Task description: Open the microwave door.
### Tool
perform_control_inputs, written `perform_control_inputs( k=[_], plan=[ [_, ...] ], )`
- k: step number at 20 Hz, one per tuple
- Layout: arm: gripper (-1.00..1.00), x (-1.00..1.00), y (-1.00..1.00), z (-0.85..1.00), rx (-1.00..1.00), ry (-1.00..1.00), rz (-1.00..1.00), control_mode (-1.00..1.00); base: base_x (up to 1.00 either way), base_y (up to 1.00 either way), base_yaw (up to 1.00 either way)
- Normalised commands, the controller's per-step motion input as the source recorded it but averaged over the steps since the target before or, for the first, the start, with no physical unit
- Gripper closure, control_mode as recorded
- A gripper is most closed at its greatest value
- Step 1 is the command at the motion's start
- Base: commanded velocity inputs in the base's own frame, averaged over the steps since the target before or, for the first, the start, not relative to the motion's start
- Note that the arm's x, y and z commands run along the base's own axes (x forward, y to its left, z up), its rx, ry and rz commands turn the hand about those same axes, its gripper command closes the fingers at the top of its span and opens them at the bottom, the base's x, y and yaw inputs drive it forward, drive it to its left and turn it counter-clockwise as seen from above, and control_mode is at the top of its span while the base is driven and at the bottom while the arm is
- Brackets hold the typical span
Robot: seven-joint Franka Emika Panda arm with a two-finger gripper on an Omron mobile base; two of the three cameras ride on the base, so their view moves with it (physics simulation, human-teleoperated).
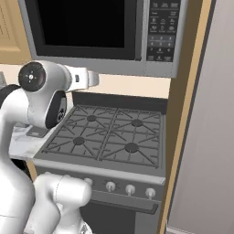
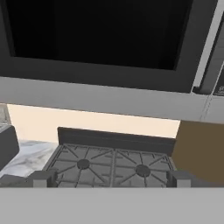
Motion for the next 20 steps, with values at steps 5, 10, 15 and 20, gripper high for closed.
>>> perform_control_inputs(
  k=[5,10,15,20],
  plan=[
    [-1.00,-0.14,-0.58,0.66,0.04,-0.01,-0.03,-1.00,0.00,0.00,0.00],
    [-1.00,-0.13,-0.65,0.30,0.05,0.00,-0.05,-1.00,0.00,0.00,0.00],
    [-1.00,0.01,-0.32,0.18,0.06,0.00,-0.03,-1.00,0.00,0.00,0.00],
    [-1.00,0.27,-0.14,0.05,0.06,-0.02,0.00,-1.00,0.00,0.00,0.00]
  ],
)
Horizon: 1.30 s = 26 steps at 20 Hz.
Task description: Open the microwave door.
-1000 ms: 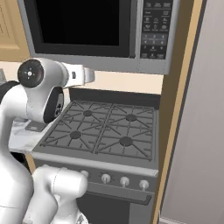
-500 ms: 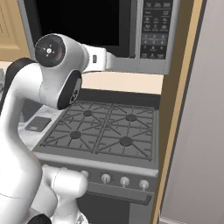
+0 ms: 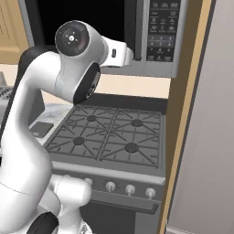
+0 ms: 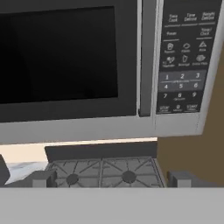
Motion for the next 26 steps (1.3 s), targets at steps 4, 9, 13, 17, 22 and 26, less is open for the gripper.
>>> perform_control_inputs(
  k=[4,9,13,17,22,26],
  plan=[
    [-1.00,0.41,-0.14,0.01,0.06,0.00,0.00,-1.00,0.00,0.00,0.00],
    [-1.00,0.45,-0.30,0.00,0.07,0.00,0.00,-1.00,0.00,0.00,0.00],
    [-1.00,0.51,-0.36,0.00,0.06,0.00,0.00,-1.00,0.00,0.00,0.00],
    [-1.00,0.54,-0.10,0.00,0.02,0.00,0.00,-1.00,0.00,0.00,0.00],
    [-1.00,0.45,0.00,-0.06,0.00,-0.16,0.00,-1.00,0.00,0.00,0.00],
    [-1.00,0.44,0.00,-0.09,0.00,-0.18,0.00,-1.00,0.00,0.00,0.00]
  ],
)
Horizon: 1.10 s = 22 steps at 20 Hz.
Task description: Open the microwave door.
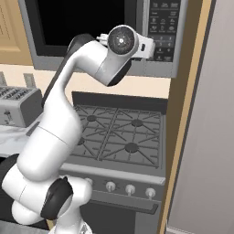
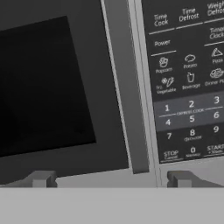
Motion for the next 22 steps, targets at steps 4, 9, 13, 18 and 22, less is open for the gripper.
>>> perform_control_inputs(
  k=[4,9,13,18,22],
  plan=[
    [-1.00,0.48,-0.07,-0.05,0.00,-0.05,0.00,-1.00,0.00,0.00,0.00],
    [-1.00,0.51,-0.14,0.00,0.00,0.00,0.00,-1.00,0.00,0.00,0.00],
    [-1.00,0.56,-0.16,0.00,0.00,0.02,0.05,-1.00,0.00,0.00,0.00],
    [-1.00,0.56,-0.18,-0.01,0.00,0.05,0.09,-1.00,0.00,0.00,0.00],
    [-1.00,0.55,-0.18,-0.05,0.00,0.07,0.12,-1.00,0.00,0.00,0.00]
  ],
)
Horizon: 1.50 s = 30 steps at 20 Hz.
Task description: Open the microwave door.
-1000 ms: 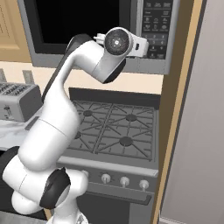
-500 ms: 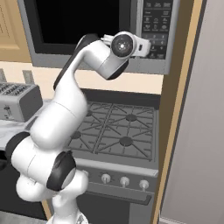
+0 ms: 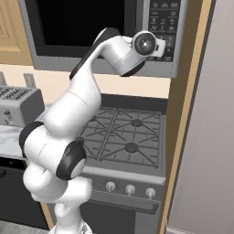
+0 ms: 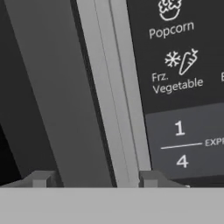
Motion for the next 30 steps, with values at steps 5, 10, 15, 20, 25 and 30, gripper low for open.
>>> perform_control_inputs(
  k=[5,10,15,20,25,30],
  plan=[
    [-1.00,0.56,-0.13,-0.09,0.00,0.05,0.12,-1.00,0.00,0.00,0.00],
    [-1.00,0.58,0.01,-0.21,0.00,0.01,0.06,-1.00,0.00,0.00,0.00],
    [1.00,0.26,0.27,-0.13,-0.03,-0.03,-0.06,-1.00,0.00,0.00,0.00],
    [1.00,-0.51,0.04,0.00,0.00,-0.07,-0.15,-1.00,0.00,0.00,0.00],
    [1.00,-1.00,0.00,0.03,0.00,-0.09,-0.07,-1.00,0.00,0.00,0.00],
    [1.00,-1.00,-0.11,0.15,0.00,-0.06,-0.01,-1.00,0.00,0.00,0.00]
  ],
)
